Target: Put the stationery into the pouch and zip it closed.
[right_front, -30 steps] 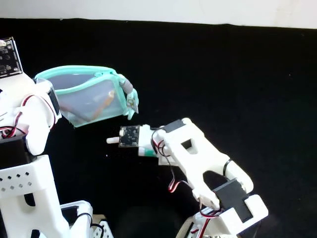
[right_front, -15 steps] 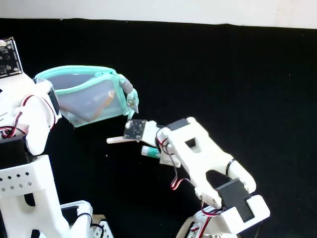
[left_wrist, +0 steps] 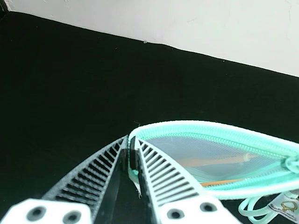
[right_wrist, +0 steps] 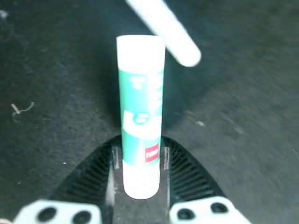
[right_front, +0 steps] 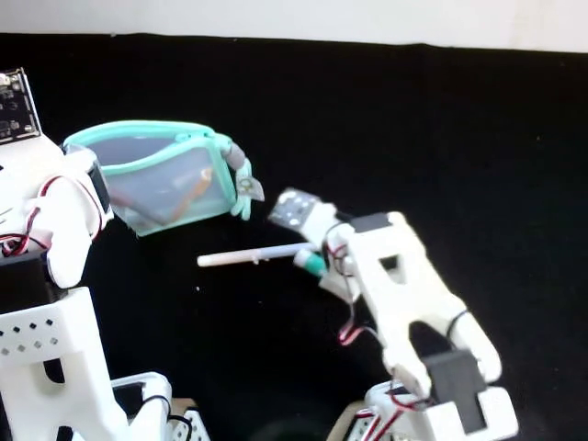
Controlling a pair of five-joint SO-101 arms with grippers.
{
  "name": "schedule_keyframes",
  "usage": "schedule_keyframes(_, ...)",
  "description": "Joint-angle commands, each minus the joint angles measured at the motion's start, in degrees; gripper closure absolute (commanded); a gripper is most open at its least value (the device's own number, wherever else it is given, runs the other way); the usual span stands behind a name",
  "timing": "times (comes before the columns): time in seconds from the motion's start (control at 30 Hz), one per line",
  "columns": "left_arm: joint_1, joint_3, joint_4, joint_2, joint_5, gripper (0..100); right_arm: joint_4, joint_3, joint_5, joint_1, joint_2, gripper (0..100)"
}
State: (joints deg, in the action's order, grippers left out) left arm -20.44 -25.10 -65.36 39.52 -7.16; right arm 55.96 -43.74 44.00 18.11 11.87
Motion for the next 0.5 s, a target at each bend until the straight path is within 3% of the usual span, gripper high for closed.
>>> schedule_keyframes(0.0,0.5,-0.8,-0.9,-3.8,0.3,99,0.3,-1.2,-1.2,-2.5,7.7,99.1)
schedule_keyframes(0.23,0.7,-0.8,-0.9,-3.7,0.3,99,0.1,-0.8,-9.5,-5.3,13.1,99.1)
schedule_keyframes(0.47,0.7,-0.8,-1.1,-3.7,0.3,99,0.2,8.7,-22.1,-5.1,15.2,99.1)
